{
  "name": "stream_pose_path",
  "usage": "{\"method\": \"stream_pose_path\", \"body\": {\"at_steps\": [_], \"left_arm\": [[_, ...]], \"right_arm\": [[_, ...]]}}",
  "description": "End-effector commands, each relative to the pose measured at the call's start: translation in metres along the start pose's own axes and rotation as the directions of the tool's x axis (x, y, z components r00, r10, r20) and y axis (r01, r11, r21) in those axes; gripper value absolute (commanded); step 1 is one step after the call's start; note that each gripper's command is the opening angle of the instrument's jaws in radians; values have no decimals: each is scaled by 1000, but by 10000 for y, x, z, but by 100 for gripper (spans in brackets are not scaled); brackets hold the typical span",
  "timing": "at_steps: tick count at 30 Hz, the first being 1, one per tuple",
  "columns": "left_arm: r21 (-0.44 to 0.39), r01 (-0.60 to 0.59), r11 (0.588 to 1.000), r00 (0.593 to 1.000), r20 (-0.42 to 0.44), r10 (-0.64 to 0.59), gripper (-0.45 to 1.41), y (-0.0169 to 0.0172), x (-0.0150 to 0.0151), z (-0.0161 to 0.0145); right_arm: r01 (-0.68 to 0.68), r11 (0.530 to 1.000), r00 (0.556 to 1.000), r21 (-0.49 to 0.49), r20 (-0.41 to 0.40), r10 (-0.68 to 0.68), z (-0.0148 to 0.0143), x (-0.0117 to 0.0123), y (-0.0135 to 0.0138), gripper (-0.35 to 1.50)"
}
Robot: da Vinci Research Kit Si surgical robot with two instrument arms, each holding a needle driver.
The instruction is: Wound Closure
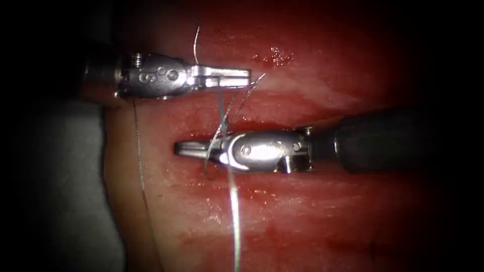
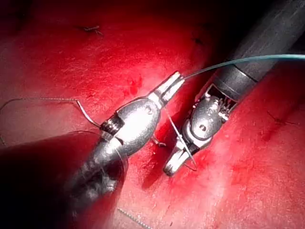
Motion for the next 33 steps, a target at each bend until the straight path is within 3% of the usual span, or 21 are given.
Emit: {"method": "stream_pose_path", "body": {"at_steps": [1,5,14,23,33], "left_arm": [[5,6,1000,1000,0,-6,-45,7,-15,2],[13,6,1000,1000,5,-6,-45,13,-30,1],[22,-13,1000,1000,16,13,-45,29,-50,-1],[42,-4,999,999,44,2,-45,47,-91,-21],[90,-18,996,974,227,-2,-45,71,-108,-32]], "right_arm": [[-19,1000,999,-11,-42,19,-5,-6,-8,-35],[-62,998,988,-28,-145,57,-16,-3,-7,-35],[-154,987,979,-54,-144,145,-23,-6,3,-30],[-212,975,969,-72,-147,200,-35,-10,12,-33],[-253,960,960,-124,-154,233,-41,-11,13,-35]]}}
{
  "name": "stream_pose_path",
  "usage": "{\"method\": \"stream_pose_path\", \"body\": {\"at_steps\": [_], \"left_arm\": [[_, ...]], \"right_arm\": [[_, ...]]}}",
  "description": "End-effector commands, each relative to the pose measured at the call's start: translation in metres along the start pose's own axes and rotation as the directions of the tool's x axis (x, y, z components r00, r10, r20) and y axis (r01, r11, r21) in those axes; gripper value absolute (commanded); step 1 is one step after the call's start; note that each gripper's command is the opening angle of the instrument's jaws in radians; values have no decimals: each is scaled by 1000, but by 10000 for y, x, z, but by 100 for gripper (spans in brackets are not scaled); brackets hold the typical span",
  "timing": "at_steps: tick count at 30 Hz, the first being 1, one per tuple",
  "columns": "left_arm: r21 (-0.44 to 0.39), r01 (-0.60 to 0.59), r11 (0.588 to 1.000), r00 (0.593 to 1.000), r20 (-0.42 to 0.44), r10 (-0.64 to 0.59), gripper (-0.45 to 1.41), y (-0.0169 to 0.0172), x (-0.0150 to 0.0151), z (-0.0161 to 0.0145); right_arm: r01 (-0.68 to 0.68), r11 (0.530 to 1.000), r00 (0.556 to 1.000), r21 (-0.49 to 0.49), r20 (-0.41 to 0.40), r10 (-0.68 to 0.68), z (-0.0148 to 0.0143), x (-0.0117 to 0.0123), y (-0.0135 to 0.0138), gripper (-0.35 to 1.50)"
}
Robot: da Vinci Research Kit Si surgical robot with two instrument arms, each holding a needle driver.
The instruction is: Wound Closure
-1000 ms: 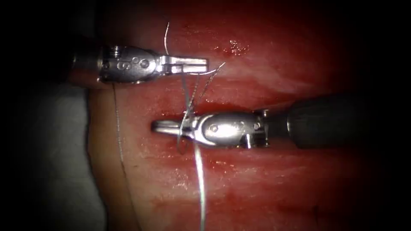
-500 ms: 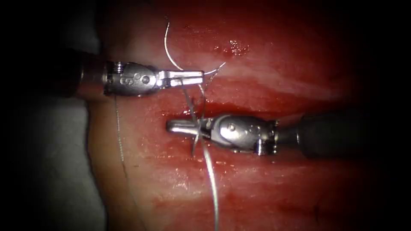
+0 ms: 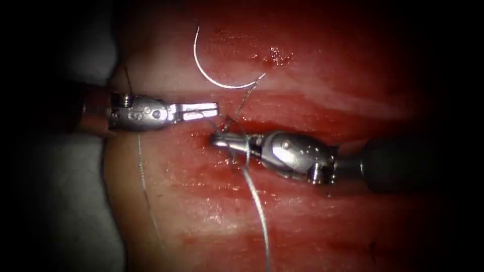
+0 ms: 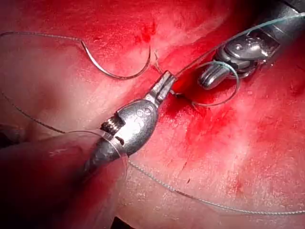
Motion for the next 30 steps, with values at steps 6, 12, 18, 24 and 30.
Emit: {"method": "stream_pose_path", "body": {"at_steps": [6,12,18,24,30], "left_arm": [[-11,0,1000,999,35,0,-45,34,-6,9],[-12,-5,1000,999,51,6,-45,39,-11,5],[-36,-22,999,995,92,25,-45,54,2,18],[-45,-24,999,995,99,29,-45,63,12,19],[-48,-39,998,994,101,43,-45,61,15,19]], "right_arm": [[-24,999,1000,-45,-3,24,0,-9,-3,-30],[-50,988,999,-149,-12,49,-6,0,10,-30],[-202,938,979,-283,-94,182,-3,14,12,16],[-299,853,949,-428,-38,314,-6,14,12,19],[-350,776,918,-525,-26,397,-11,0,11,41]]}}
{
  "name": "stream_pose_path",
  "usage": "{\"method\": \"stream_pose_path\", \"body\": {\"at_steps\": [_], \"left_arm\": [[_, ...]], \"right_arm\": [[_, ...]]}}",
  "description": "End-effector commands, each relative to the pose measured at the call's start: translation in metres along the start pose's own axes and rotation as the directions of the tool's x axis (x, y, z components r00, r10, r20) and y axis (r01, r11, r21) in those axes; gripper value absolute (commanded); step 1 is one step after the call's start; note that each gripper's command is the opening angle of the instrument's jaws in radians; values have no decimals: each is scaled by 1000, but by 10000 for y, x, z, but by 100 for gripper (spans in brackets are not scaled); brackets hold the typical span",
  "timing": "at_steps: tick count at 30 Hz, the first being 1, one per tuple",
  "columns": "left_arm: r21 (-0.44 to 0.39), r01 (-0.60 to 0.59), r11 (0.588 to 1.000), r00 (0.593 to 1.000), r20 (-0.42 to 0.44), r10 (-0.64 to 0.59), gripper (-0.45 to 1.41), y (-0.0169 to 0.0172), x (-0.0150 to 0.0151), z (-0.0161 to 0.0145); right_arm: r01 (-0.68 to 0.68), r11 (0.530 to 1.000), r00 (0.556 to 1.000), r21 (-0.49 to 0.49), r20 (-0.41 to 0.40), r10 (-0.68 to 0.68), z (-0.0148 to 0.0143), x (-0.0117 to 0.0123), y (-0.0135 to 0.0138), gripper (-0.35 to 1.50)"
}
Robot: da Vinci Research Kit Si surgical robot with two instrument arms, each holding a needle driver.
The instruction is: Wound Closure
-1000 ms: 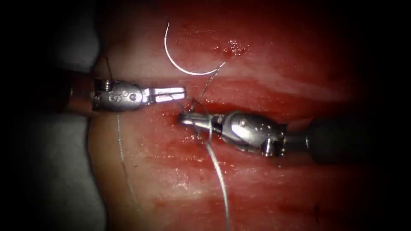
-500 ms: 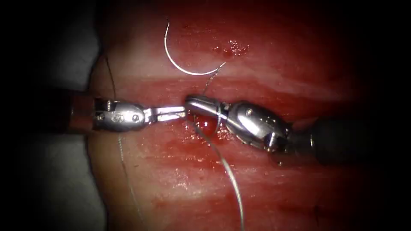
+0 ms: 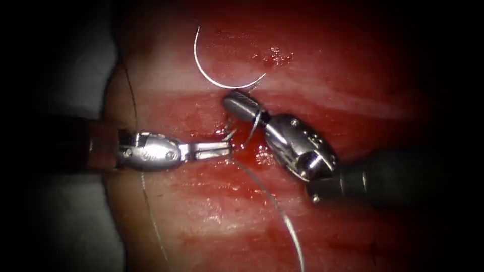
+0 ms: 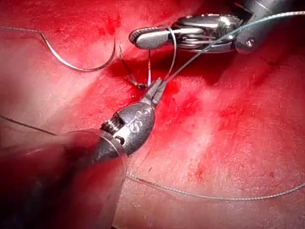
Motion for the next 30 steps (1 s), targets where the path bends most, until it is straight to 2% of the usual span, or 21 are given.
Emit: {"method": "stream_pose_path", "body": {"at_steps": [1,3,8,11,17,21,30], "left_arm": [[-2,-5,1000,1000,-1,5,-45,7,-4,6],[-4,-7,1000,1000,-3,7,-45,3,0,5],[-5,-12,1000,1000,-4,12,-45,-3,5,3],[-3,-19,1000,1000,-2,19,-45,-2,3,6],[-3,-25,1000,1000,5,25,-45,5,0,10],[-3,-25,1000,1000,5,25,-45,5,0,10],[-11,-25,1000,1000,4,25,-45,9,1,9]], "right_arm": [[-12,1000,1000,-16,9,12,0,-17,-1,44],[-42,998,999,-52,22,44,-1,-26,4,64],[-148,982,989,-120,-2,149,-9,-56,18,83],[-216,967,976,-137,-25,215,-14,-65,24,81],[-394,903,919,-169,-86,385,-12,-76,43,71],[-424,887,905,-184,-72,418,-6,-79,50,69],[-413,879,907,-237,-25,420,19,-85,65,63]]}}
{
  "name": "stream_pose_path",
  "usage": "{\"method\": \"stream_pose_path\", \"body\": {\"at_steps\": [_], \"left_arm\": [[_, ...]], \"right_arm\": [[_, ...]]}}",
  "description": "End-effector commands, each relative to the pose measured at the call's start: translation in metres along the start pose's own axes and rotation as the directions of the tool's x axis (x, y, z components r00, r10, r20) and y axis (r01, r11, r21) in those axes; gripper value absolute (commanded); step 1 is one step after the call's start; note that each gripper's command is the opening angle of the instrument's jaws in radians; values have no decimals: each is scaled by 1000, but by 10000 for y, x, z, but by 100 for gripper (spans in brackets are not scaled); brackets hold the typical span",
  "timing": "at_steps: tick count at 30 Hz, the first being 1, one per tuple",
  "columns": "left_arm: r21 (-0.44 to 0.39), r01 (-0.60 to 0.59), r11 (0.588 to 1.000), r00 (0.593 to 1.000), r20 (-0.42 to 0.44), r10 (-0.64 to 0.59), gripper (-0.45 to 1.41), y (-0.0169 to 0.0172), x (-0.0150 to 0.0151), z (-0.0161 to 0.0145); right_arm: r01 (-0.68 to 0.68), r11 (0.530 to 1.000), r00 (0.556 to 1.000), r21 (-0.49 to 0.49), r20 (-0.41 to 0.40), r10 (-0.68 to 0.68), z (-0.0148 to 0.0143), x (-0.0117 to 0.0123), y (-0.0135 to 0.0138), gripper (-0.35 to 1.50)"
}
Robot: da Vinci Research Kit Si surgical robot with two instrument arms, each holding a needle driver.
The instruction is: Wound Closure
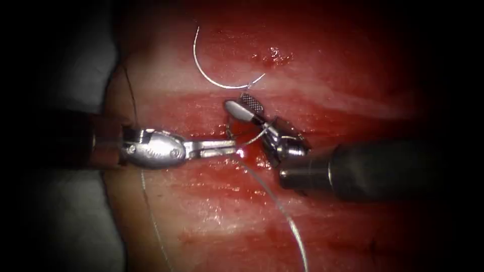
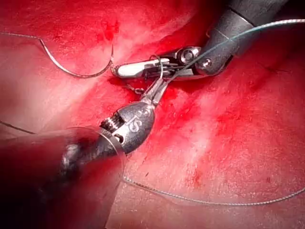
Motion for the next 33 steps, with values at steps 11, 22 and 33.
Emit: {"method": "stream_pose_path", "body": {"at_steps": [11,22,33], "left_arm": [[-7,2,1000,1000,-3,-2,-45,14,-5,4],[-13,3,1000,1000,-6,-3,-45,8,-6,0],[12,24,1000,1000,19,-25,-45,-26,-14,-28]], "right_arm": [[43,997,999,-58,12,-42,15,1,-2,36],[62,992,996,-113,68,-55,-1,-14,-11,-35],[168,985,984,-29,68,-166,-37,-10,-40,-35]]}}
